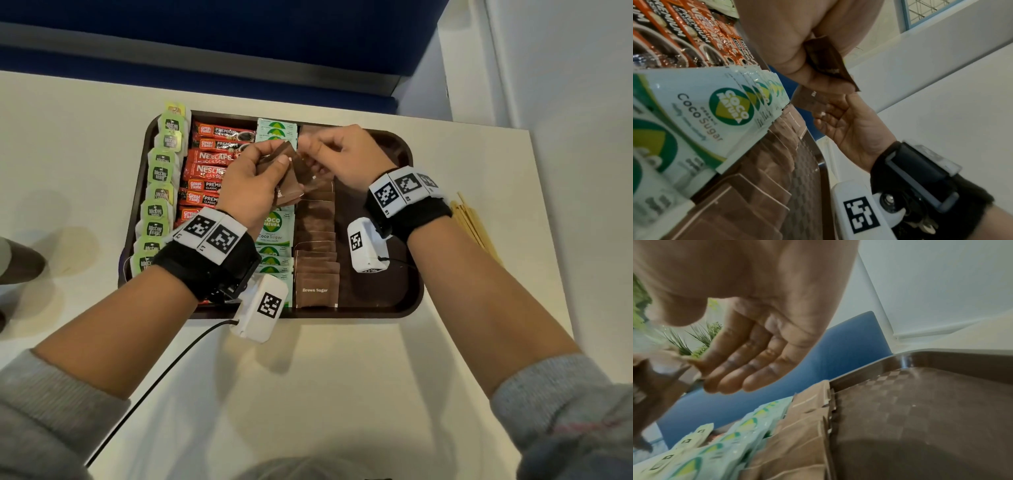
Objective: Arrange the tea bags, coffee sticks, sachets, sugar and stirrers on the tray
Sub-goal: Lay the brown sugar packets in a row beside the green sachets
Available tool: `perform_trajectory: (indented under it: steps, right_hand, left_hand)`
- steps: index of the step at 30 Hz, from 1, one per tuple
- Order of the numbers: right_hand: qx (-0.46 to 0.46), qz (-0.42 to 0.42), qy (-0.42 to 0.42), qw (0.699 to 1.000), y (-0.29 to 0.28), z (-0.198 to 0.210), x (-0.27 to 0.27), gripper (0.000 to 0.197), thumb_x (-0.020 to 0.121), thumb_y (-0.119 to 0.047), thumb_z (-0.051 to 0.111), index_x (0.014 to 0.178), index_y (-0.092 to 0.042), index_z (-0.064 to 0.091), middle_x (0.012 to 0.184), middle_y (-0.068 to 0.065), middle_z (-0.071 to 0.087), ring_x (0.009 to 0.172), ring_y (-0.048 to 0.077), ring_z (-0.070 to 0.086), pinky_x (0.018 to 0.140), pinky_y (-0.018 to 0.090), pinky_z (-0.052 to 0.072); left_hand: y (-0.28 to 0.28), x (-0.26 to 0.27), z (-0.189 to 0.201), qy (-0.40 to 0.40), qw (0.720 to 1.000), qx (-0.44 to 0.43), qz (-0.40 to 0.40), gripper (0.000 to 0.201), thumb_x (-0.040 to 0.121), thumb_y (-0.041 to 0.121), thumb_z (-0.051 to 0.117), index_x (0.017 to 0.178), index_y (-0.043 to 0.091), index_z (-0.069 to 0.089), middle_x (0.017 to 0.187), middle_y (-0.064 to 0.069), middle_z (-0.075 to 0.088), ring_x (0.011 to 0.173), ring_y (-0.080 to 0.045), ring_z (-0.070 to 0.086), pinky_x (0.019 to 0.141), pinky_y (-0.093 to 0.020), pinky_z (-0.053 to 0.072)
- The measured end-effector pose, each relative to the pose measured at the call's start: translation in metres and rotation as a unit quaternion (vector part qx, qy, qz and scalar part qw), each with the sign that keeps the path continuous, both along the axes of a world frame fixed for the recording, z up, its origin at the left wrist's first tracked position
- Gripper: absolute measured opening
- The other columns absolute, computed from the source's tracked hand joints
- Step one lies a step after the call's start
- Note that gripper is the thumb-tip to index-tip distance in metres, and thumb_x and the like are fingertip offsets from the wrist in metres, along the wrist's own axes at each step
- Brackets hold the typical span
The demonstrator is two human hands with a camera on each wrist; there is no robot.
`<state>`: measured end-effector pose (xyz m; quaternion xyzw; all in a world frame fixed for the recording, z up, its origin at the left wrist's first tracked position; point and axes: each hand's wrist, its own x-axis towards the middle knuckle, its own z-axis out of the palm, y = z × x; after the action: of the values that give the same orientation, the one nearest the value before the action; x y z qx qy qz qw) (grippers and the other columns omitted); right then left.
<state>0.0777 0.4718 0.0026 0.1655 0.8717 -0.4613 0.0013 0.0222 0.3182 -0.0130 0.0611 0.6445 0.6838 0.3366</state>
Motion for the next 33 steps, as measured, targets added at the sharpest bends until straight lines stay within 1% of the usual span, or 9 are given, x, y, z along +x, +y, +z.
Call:
perform_trajectory:
  steps: [3,5,8,12,14,16,22,27,33]
  right_hand:
    - [-0.059,0.013,-0.003,0.998,-0.008,0.003,0.004,0.021,0.091,-0.024,0.059,0.108,-0.012,0.066,0.091,0.008,0.070,0.085,0.016,0.067,0.081,0.029,0.054]
    - [-0.099,0.012,-0.008,0.995,-0.012,0.004,0.007,0.031,0.088,-0.010,0.063,0.119,-0.010,0.059,0.092,0.012,0.069,0.086,0.018,0.068,0.079,0.024,0.056]
    - [-0.075,-0.003,0.010,0.997,-0.013,0.007,0.008,0.037,0.085,-0.007,0.065,0.121,-0.012,0.058,0.091,0.012,0.070,0.084,0.011,0.066,0.084,0.021,0.053]
    - [-0.061,-0.028,0.015,0.998,-0.005,0.009,0.010,0.027,0.083,-0.007,0.068,0.107,-0.016,0.061,0.080,-0.006,0.066,0.080,0.007,0.064,0.086,0.029,0.053]
    - [-0.039,-0.029,0.012,0.999,-0.002,0.010,0.011,0.024,0.082,-0.007,0.068,0.104,-0.016,0.063,0.081,-0.012,0.062,0.077,-0.001,0.059,0.080,0.018,0.051]
    - [-0.017,-0.019,0.016,1.000,0.000,0.010,0.011,0.024,0.082,-0.008,0.068,0.105,-0.016,0.065,0.088,-0.011,0.063,0.081,-0.004,0.057,0.080,0.011,0.046]
    - [-0.016,-0.013,0.025,0.999,0.001,0.009,0.009,0.021,0.083,-0.015,0.068,0.103,-0.021,0.067,0.100,0.000,0.067,0.093,0.010,0.062,0.086,0.025,0.052]
    - [-0.031,-0.020,0.032,0.999,0.002,0.008,0.007,0.018,0.084,-0.011,0.066,0.098,-0.022,0.063,0.103,0.008,0.067,0.096,0.025,0.064,0.086,0.038,0.055]
    - [-0.004,-0.018,0.027,0.999,0.006,0.005,0.008,0.023,0.089,-0.007,0.058,0.103,-0.025,0.064,0.105,0.010,0.066,0.095,0.021,0.063,0.082,0.029,0.056]
  left_hand:
    - [-0.002,0.003,0.005,-0.026,1.000,0.014,-0.001,0.022,0.098,0.011,0.048,0.118,0.021,0.052,0.105,-0.002,0.064,0.074,-0.012,0.066,0.053,-0.021,0.052]
    - [-0.004,0.005,0.007,-0.042,0.999,0.030,-0.002,0.027,0.099,0.009,0.045,0.122,0.022,0.050,0.107,-0.001,0.062,0.067,-0.008,0.065,0.052,-0.019,0.051]
    - [-0.007,0.007,0.010,-0.036,0.998,0.044,-0.010,0.036,0.097,0.002,0.046,0.127,0.021,0.047,0.105,0.000,0.063,0.073,-0.005,0.067,0.058,-0.020,0.053]
    - [-0.010,0.006,0.010,0.005,1.000,-0.005,0.008,0.037,0.095,0.001,0.051,0.130,0.013,0.049,0.094,-0.001,0.067,0.080,-0.008,0.068,0.076,-0.029,0.057]
    - [-0.011,0.006,0.009,0.023,0.999,-0.039,0.008,0.034,0.094,0.007,0.055,0.128,0.010,0.055,0.098,-0.007,0.070,0.090,-0.017,0.069,0.089,-0.037,0.054]
    - [-0.010,0.007,0.008,0.031,0.998,-0.049,0.007,0.027,0.093,0.010,0.058,0.120,0.009,0.062,0.100,-0.009,0.070,0.089,-0.017,0.069,0.089,-0.039,0.055]
    - [-0.007,0.007,0.005,0.045,0.995,-0.090,-0.003,0.005,0.083,0.022,0.069,0.082,0.023,0.065,0.097,-0.018,0.071,0.094,-0.034,0.069,0.088,-0.053,0.054]
    - [-0.005,0.007,0.004,0.042,0.994,-0.103,-0.016,0.010,0.080,0.024,0.071,0.077,0.021,0.062,0.097,-0.021,0.071,0.095,-0.037,0.068,0.088,-0.055,0.053]
    - [-0.009,0.005,0.000,0.078,0.987,-0.138,-0.027,0.016,0.074,0.036,0.070,0.085,0.025,0.066,0.096,-0.014,0.072,0.092,-0.031,0.069,0.086,-0.051,0.055]
